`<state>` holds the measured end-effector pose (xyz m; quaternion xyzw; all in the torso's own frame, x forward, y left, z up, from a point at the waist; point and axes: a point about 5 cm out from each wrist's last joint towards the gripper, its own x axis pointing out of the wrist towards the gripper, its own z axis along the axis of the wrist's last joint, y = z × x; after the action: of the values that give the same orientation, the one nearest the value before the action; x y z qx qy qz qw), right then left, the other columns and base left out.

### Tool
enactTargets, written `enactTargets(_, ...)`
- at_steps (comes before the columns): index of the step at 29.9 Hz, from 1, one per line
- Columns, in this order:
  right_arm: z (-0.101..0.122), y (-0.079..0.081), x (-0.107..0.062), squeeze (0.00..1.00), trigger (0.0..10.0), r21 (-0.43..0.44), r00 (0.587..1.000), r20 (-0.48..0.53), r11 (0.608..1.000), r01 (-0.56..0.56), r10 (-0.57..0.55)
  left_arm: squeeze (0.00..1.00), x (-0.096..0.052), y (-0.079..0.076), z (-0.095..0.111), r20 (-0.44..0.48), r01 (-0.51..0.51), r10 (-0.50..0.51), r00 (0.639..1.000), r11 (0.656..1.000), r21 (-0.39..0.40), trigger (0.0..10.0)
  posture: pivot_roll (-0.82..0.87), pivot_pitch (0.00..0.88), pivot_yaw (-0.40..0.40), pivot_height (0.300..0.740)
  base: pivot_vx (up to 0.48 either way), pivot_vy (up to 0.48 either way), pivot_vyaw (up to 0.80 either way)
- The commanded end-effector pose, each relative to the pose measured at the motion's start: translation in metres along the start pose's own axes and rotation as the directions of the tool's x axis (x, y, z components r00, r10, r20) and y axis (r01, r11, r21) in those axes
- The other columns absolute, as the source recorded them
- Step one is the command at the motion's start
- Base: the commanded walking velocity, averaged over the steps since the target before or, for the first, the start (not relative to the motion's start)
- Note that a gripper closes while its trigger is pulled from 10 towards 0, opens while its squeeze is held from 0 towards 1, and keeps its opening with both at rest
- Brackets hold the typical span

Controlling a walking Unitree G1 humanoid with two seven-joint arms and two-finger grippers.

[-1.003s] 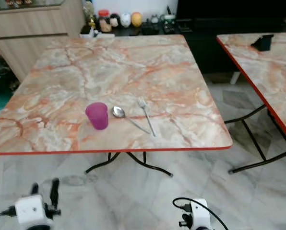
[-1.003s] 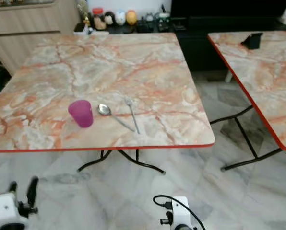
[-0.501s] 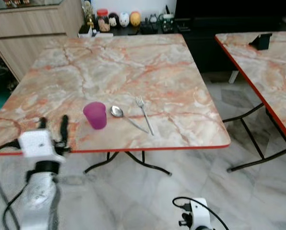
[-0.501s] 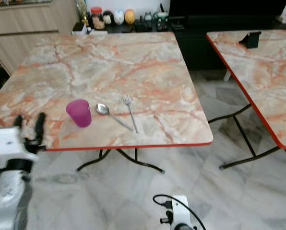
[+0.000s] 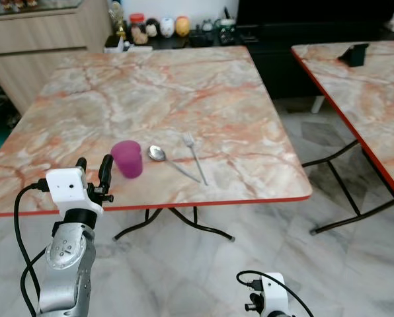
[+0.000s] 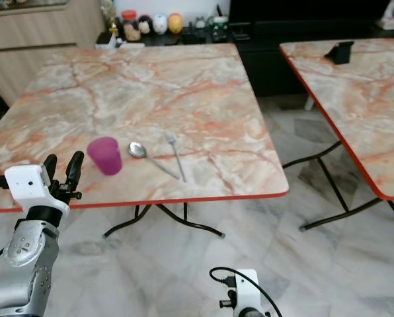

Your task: Setting the table

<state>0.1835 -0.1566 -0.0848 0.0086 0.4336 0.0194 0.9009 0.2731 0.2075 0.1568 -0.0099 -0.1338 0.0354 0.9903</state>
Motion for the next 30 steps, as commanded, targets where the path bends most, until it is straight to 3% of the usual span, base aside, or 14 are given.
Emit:
enactTargets(1, -0.003, -0.001, -0.001, 0.00, 10.0, 0.014, 1.000, -0.006, 1.000, 0.004, -0.003, 0.00, 0.003, 0.003, 0.001, -0.005, 0.003, -0.003, 1.000, 1.000, -0.005, 10.0, 0.05, 0.070, 0.029, 0.740, 0.247, 0.000, 0.00)
enactTargets(15, -0.003, 0.000, -0.001, 0.00, 10.0, -0.001, 1.000, -0.015, 1.000, -0.003, 0.003, 0.00, 0.008, 0.006, 0.005, 0.013, -0.005, 0.005, 1.000, 1.000, -0.011, 10.0, 0.06, 0.070, 0.027, 0.740, 0.249, 0.000, 0.00)
enactTargets(25, -0.003, 0.001, 0.000, 0.00, 10.0, -0.006, 1.000, -0.020, 1.000, -0.012, 0.012, 0.00, 0.011, 0.011, 0.010, 0.020, -0.031, 0.031, 0.999, 0.999, -0.035, 10.0, 0.06, 0.073, 0.028, 0.740, 0.000, 0.000, 0.00)
enactTargets(30, -0.003, 0.001, 0.000, 0.00, 10.0, -0.008, 1.000, -0.022, 1.000, -0.015, 0.015, 0.00, 0.015, 0.012, 0.010, -0.023, 0.033, -0.035, 0.999, 0.997, -0.075, 10.0, 0.06, 0.077, 0.030, 0.740, 0.000, 0.000, 0.00)
